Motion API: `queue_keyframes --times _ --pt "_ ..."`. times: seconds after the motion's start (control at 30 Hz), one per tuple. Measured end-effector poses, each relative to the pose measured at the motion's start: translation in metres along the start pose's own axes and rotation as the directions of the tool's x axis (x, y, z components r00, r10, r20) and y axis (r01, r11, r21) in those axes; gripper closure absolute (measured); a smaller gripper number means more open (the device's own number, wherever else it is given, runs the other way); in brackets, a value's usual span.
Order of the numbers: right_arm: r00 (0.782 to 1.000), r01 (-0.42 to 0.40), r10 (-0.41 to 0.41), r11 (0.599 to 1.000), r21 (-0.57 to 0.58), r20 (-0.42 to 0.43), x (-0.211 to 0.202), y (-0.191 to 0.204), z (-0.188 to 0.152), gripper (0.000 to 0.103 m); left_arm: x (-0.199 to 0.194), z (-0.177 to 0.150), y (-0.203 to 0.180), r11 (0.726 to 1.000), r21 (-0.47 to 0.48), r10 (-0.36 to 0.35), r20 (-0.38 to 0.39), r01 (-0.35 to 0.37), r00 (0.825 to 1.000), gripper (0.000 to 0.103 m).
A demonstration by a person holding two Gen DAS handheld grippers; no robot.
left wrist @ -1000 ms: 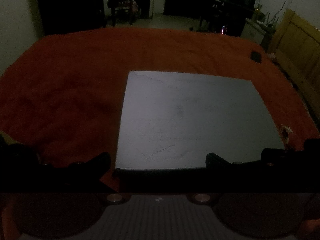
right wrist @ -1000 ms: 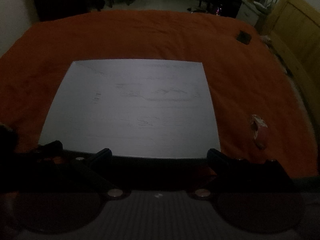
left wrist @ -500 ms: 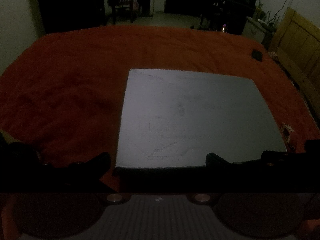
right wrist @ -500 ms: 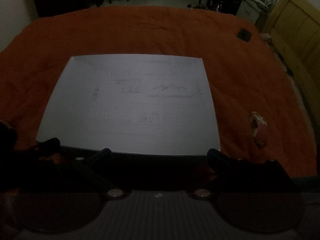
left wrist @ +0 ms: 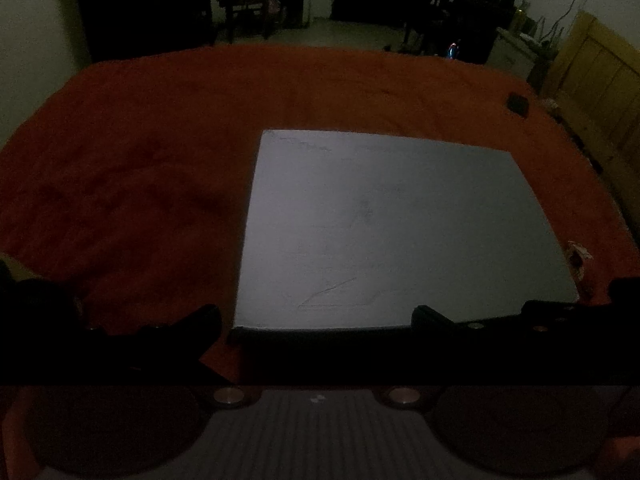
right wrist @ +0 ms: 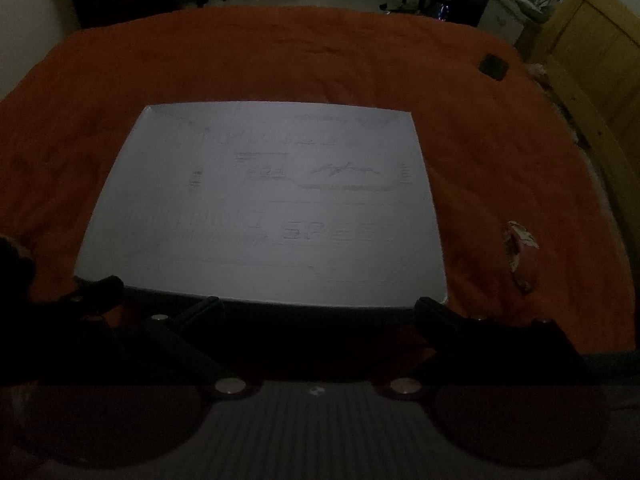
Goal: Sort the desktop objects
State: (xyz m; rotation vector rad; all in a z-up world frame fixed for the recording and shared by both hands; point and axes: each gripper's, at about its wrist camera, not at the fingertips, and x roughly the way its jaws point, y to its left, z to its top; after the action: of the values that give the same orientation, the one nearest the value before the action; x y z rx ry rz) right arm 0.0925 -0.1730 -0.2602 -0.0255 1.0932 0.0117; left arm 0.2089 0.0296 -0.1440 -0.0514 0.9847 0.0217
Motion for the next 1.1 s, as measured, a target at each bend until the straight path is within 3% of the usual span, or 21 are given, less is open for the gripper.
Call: queue_keyframes --times 1.1 --pt "1.0 0.004 -0.004 1.0 -0.021 -0.008 0.0028 0.0085 -0.0029 0.0 0.0079 -0.0019 0.0005 1.0 0.006 0.008 -0.035 -0.007 0.999 0.0"
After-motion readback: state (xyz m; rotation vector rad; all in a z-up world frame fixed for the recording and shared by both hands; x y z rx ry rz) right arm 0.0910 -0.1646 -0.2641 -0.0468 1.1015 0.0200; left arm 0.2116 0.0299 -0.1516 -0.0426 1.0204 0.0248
